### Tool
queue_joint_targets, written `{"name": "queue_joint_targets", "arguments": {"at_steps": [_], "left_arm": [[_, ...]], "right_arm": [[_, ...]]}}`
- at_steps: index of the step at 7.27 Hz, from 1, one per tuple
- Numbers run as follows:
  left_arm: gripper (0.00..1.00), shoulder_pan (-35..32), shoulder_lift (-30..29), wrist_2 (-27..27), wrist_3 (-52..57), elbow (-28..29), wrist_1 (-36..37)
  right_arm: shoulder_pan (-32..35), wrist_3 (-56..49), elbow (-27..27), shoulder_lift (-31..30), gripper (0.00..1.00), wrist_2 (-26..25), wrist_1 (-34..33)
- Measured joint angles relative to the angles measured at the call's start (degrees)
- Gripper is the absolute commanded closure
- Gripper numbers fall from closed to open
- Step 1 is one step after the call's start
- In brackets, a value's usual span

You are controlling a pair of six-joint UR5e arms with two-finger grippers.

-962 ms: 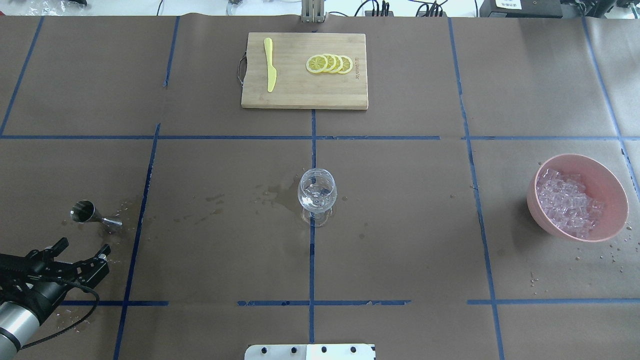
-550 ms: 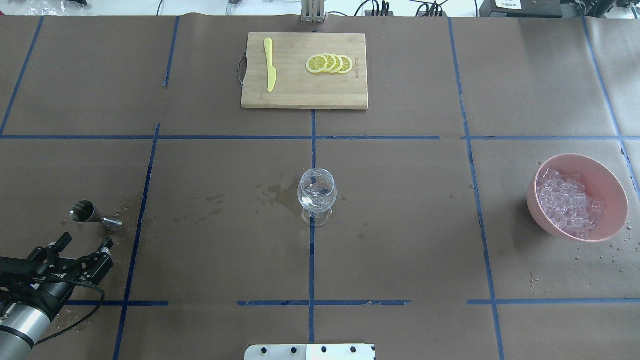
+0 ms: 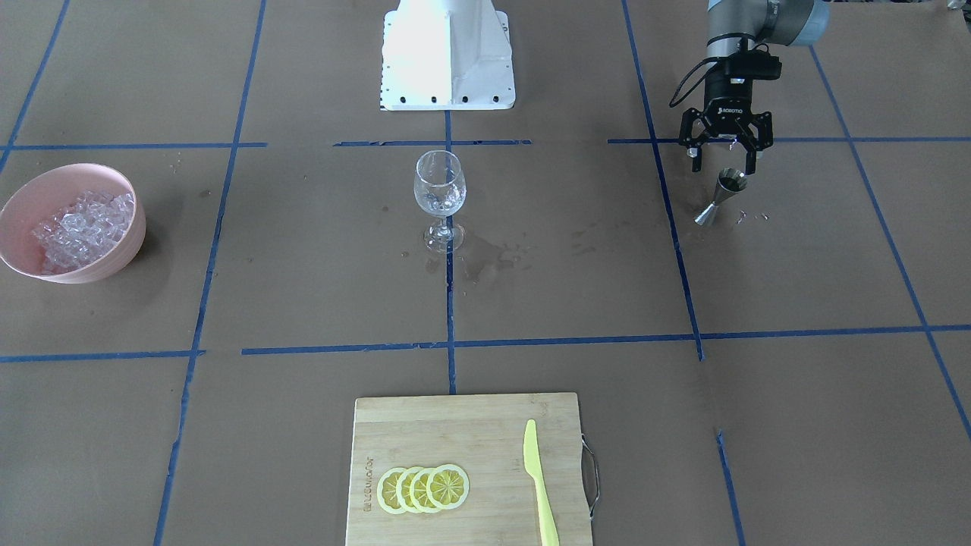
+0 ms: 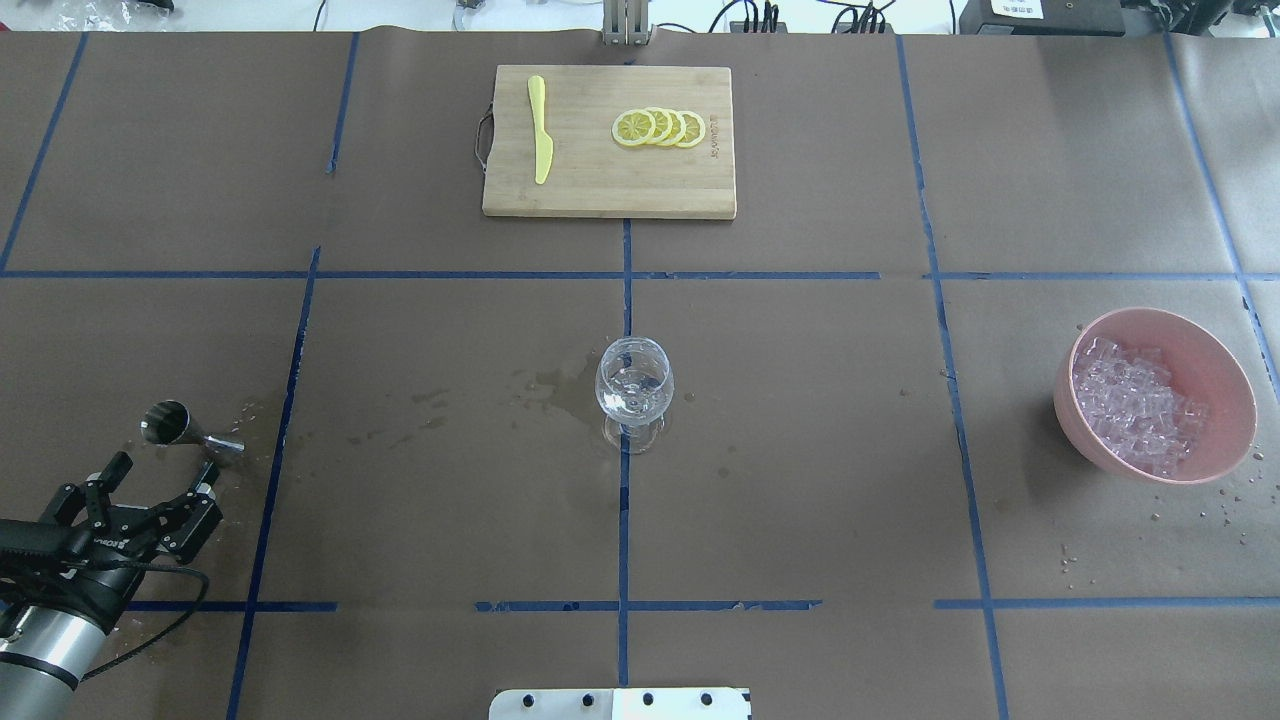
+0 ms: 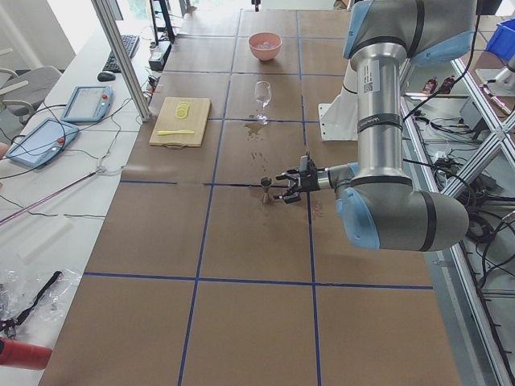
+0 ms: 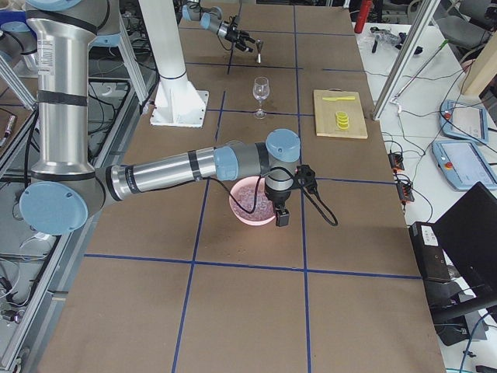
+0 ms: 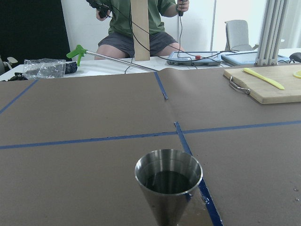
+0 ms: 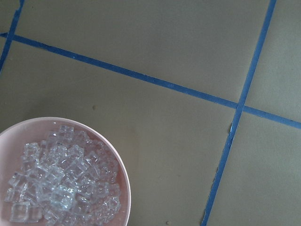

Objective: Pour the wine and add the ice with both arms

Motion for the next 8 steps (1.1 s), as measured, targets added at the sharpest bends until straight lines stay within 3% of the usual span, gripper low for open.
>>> {"name": "queue_joint_targets", "arguments": {"at_steps": [8], "left_arm": [[0.03,-1.0,-4.5,0.2,-2.4,5.8,-0.1]], "right_arm": [[0.0,-0.1,-0.1,0.1,0.0,-0.1,0.1]]}}
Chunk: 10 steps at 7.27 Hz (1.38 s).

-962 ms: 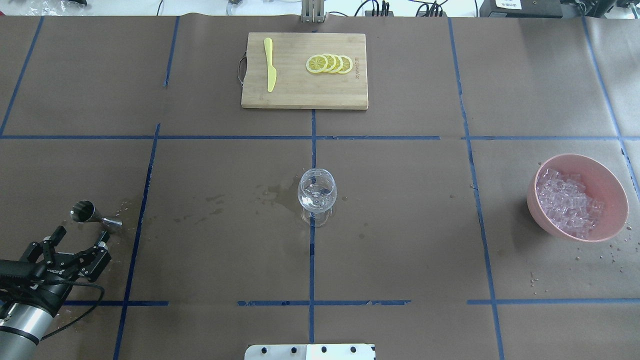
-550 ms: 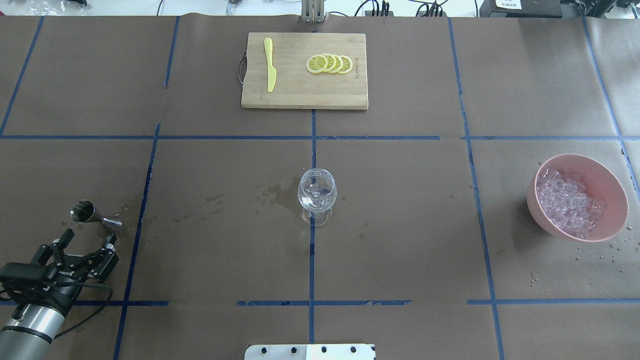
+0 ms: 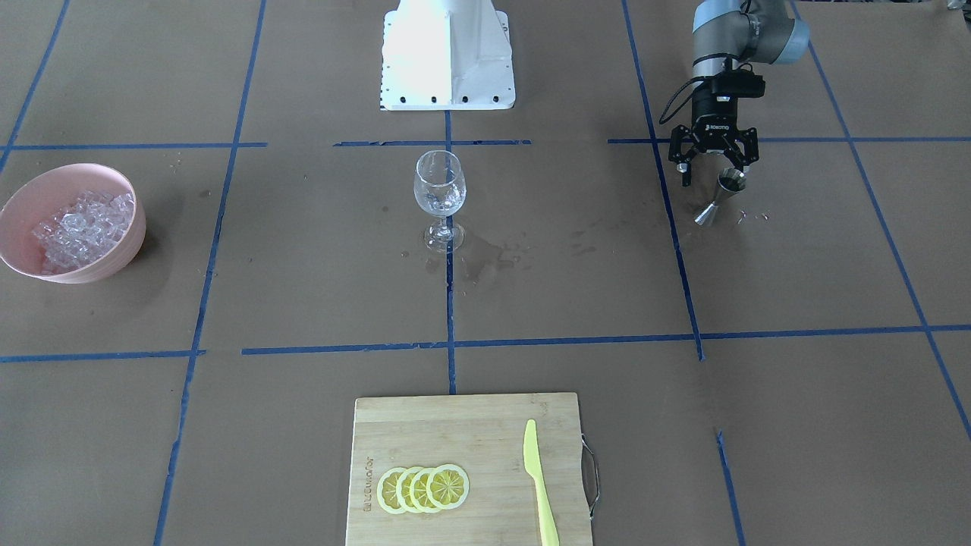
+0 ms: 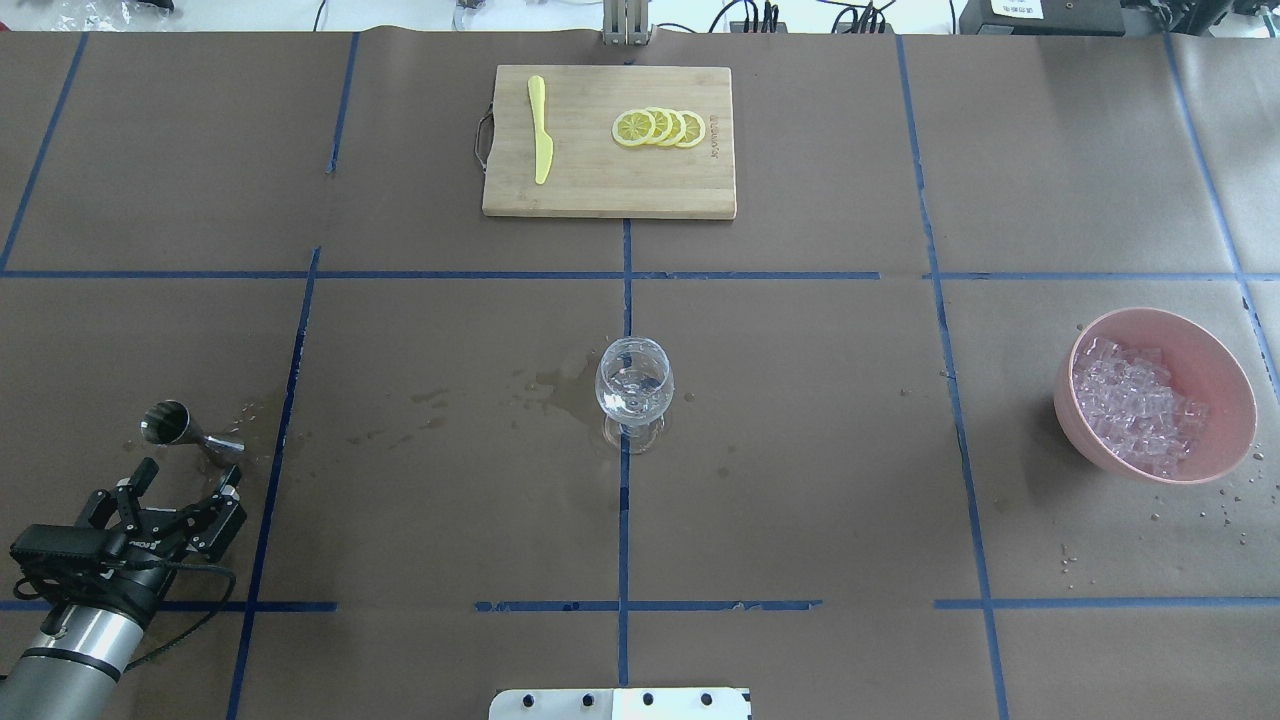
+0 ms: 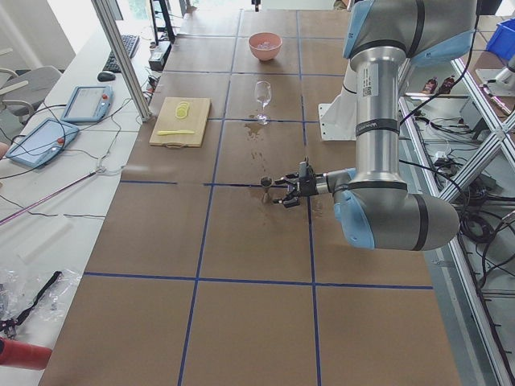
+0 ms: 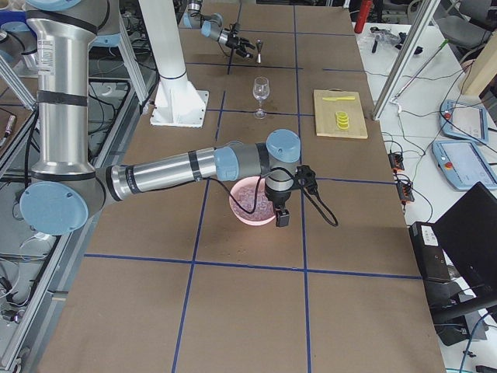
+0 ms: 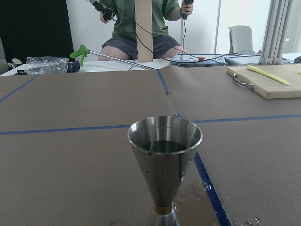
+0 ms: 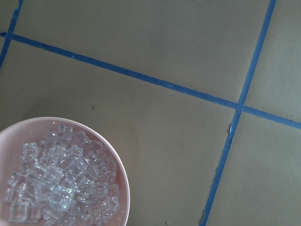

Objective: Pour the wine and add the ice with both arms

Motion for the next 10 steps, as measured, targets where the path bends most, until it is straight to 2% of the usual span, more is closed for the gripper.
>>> {"name": "queue_joint_targets", "arguments": {"at_steps": [3,5,7,10], "left_arm": [[0.04,-2.1,-0.9,-0.2,0.1,0.9,0.1],[0.2,-2.9,-2.6,-0.3,0.2,2.3,0.1],[0.28,-3.8,-3.1,-0.5,0.4,2.8,0.1],[0.29,-5.0,-4.1,-0.5,0.5,2.9,0.0]], "right_arm": [[0.0,0.0,0.1,0.0,0.0,-0.1,0.0],[0.0,0.0,0.1,0.0,0.0,-0.1,0.0],[0.0,0.0,0.0,0.0,0.0,-0.1,0.0],[0.0,0.0,0.1,0.0,0.0,-0.1,0.0]]}}
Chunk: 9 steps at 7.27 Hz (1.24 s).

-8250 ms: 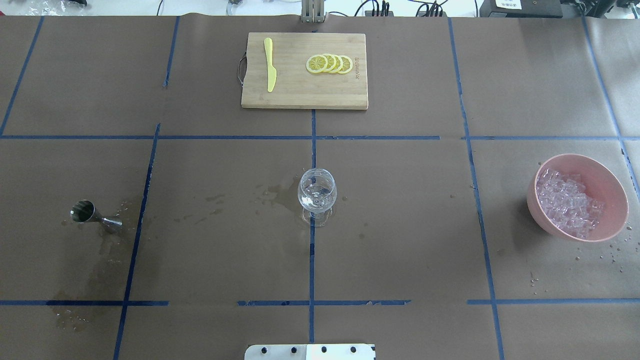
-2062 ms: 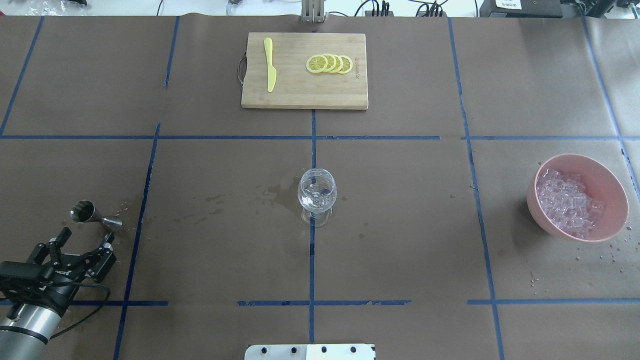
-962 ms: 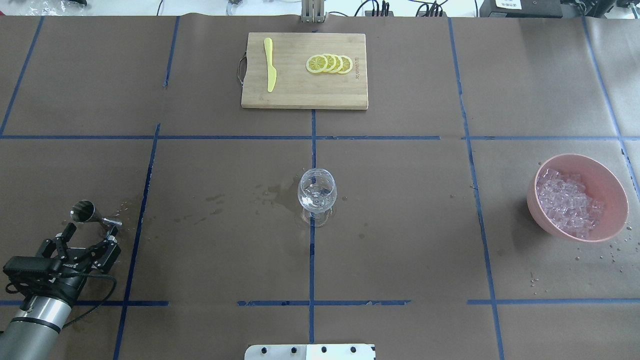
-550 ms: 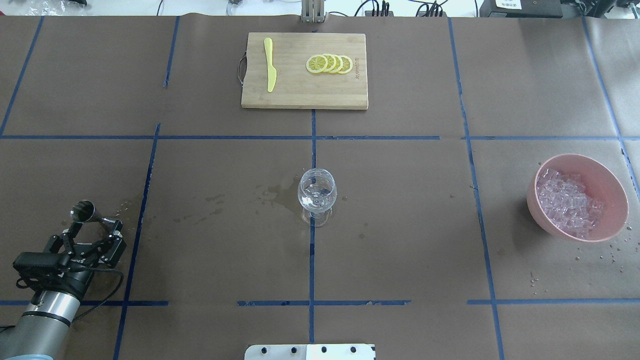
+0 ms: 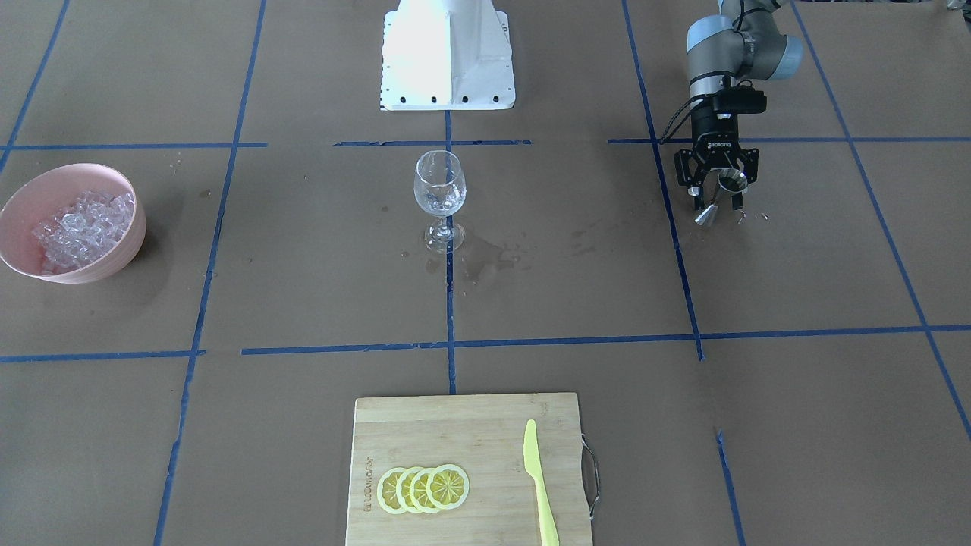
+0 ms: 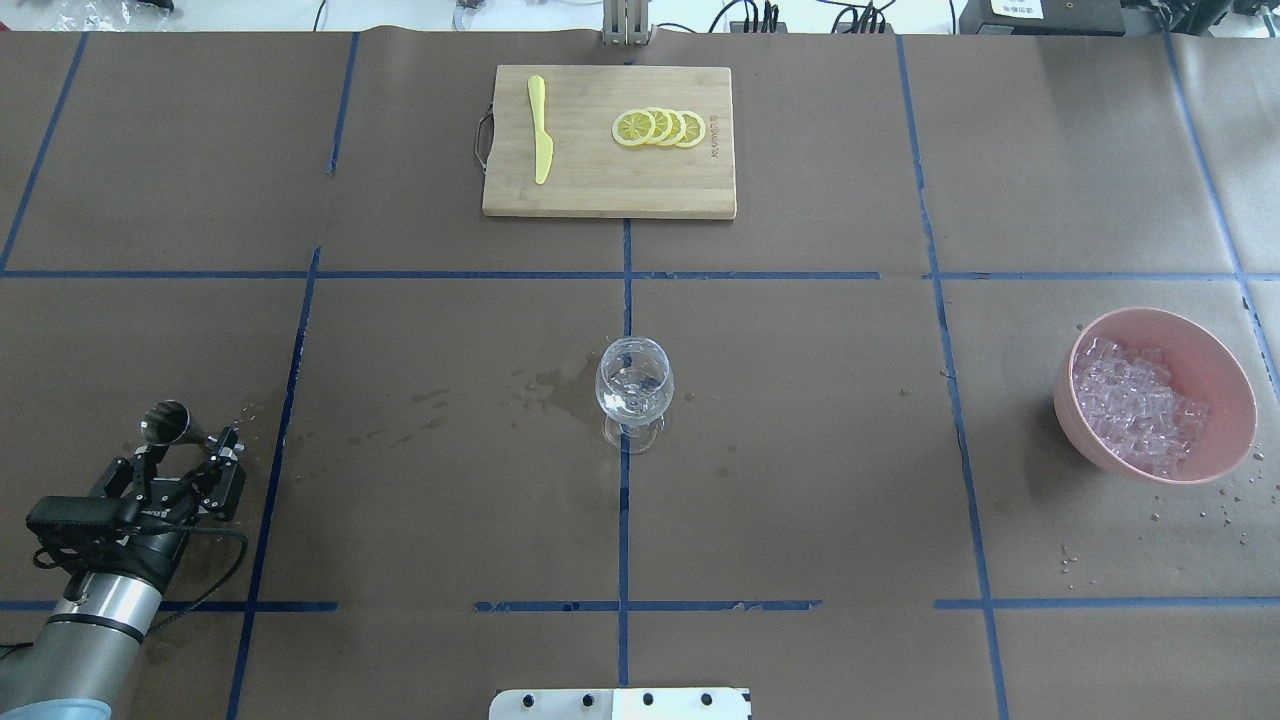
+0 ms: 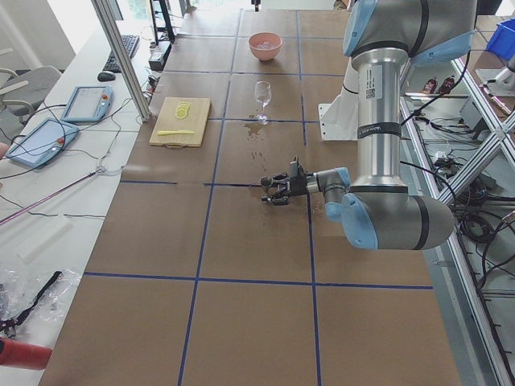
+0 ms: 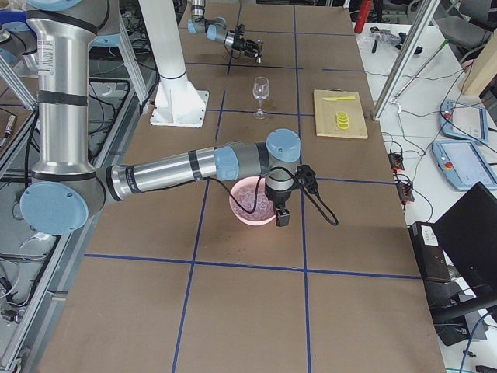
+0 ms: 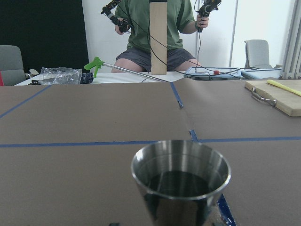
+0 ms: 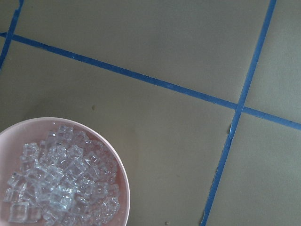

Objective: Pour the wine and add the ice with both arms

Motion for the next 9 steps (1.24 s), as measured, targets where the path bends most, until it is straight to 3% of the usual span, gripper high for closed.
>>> {"name": "queue_joint_targets", "arguments": {"at_steps": [1,2,4,7,9], "left_arm": [[0.33,-0.2,-0.3,0.0,0.0,0.2,0.0],[0.49,-0.3,-0.6,0.0,0.0,0.6,0.0],[1.0,-0.4,-0.9,0.1,0.0,0.9,-0.2],[1.0,-0.9,-0.9,0.2,1.0,0.6,-1.7],[1.0,-2.6,-1.0,0.2,10.1,-1.0,-6.7]], "right_arm": [[0.0,0.0,0.0,0.0,0.0,0.0,0.0],[0.0,0.0,0.0,0.0,0.0,0.0,0.0],[0.0,0.0,0.0,0.0,0.0,0.0,0.0],[0.0,0.1,0.0,0.0,0.0,0.0,0.0],[0.0,0.0,-0.2,0.1,0.0,0.0,0.0]]}}
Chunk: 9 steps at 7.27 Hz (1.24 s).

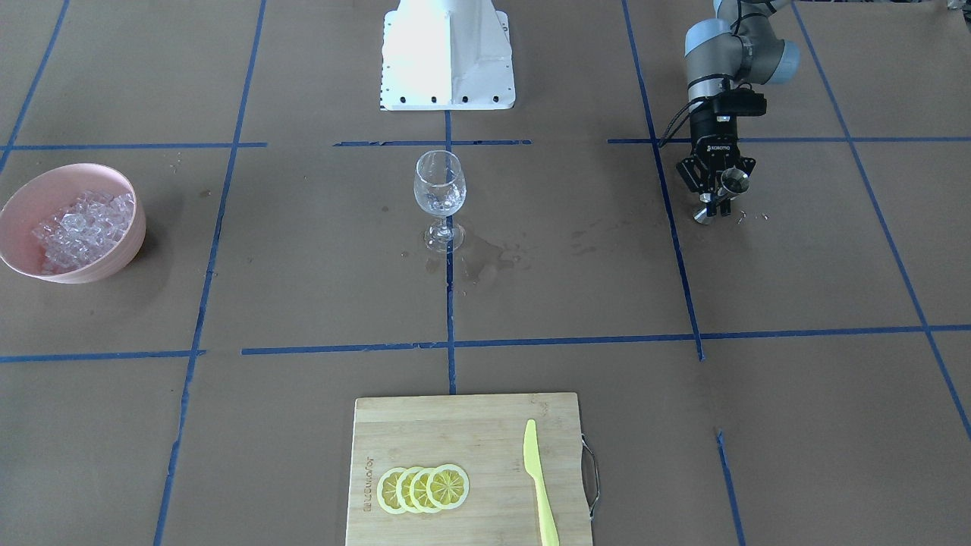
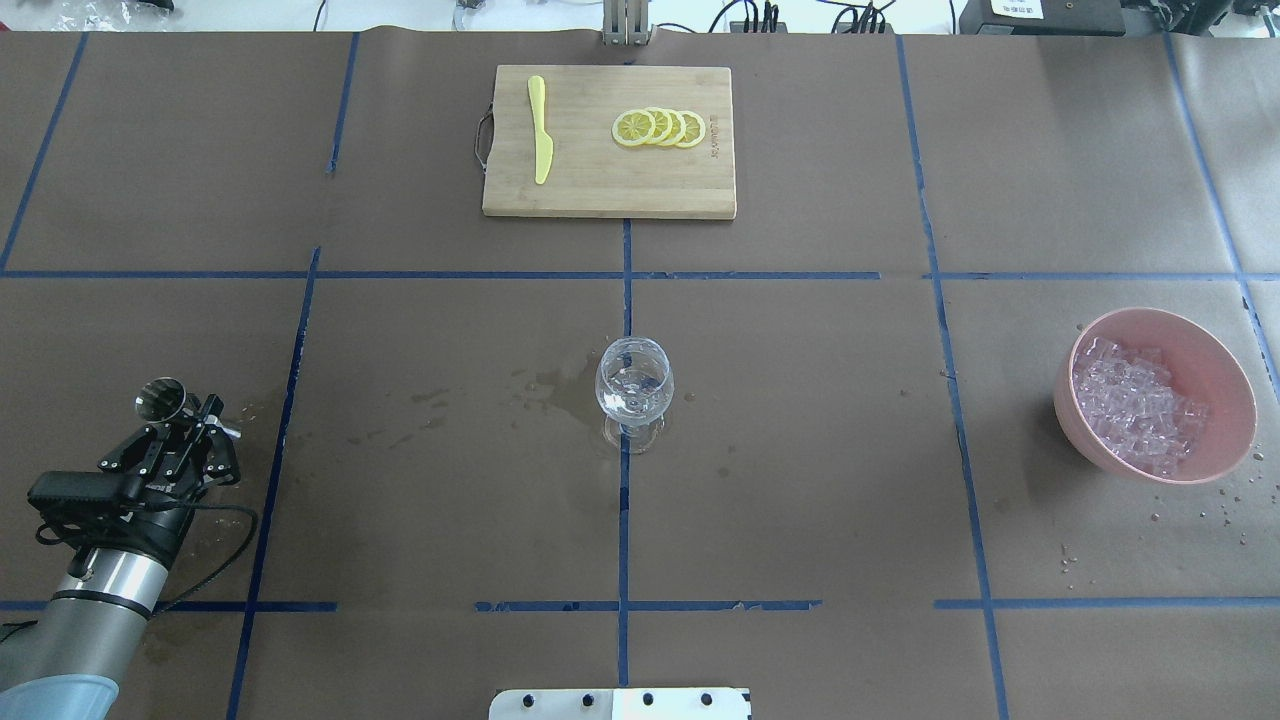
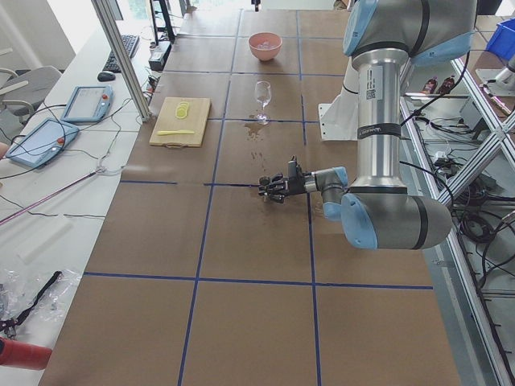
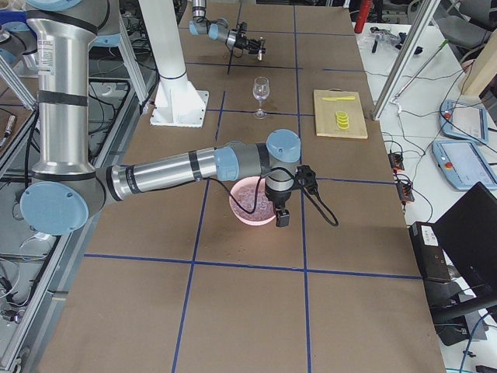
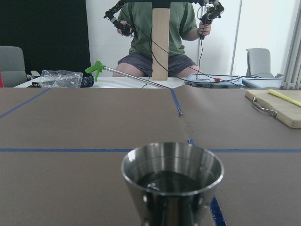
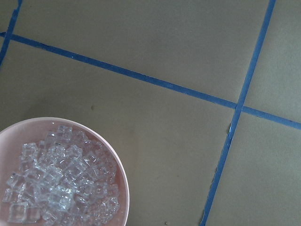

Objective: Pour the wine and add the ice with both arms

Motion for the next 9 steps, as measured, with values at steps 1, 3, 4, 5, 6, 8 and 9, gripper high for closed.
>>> {"name": "queue_joint_targets", "arguments": {"at_steps": [1,3,4,5,6,8,9], "left_arm": [[1.0,-1.2,-0.8,-0.2,7.3,-0.4,-5.8],[1.0,-3.1,-5.7,-3.0,25.1,-0.8,-17.5],[1.0,-3.3,-9.1,-3.8,32.4,-1.7,-19.7],[1.0,-3.4,-12.6,-4.1,37.0,-3.1,-20.0],[1.0,-3.4,-16.0,-5.0,39.3,-3.9,-18.9],[1.0,-3.4,-23.0,-8.4,41.4,-4.5,-14.3],[1.0,-3.4,-26.6,-9.5,42.4,-4.9,-9.6]], "right_arm": [[0.0,0.0,0.0,0.0,0.0,0.0,0.0],[0.0,0.1,-0.1,0.7,0.0,0.0,0.0],[0.0,0.1,-0.1,1.1,0.0,-0.1,0.0],[0.0,0.1,-0.2,1.2,0.0,-0.1,-0.1],[0.0,0.1,-0.5,1.2,0.0,-0.1,-0.1],[0.0,0.1,-0.7,1.3,0.0,-0.1,0.0],[0.0,0.1,-0.8,1.3,0.0,-0.1,-0.1]]}}
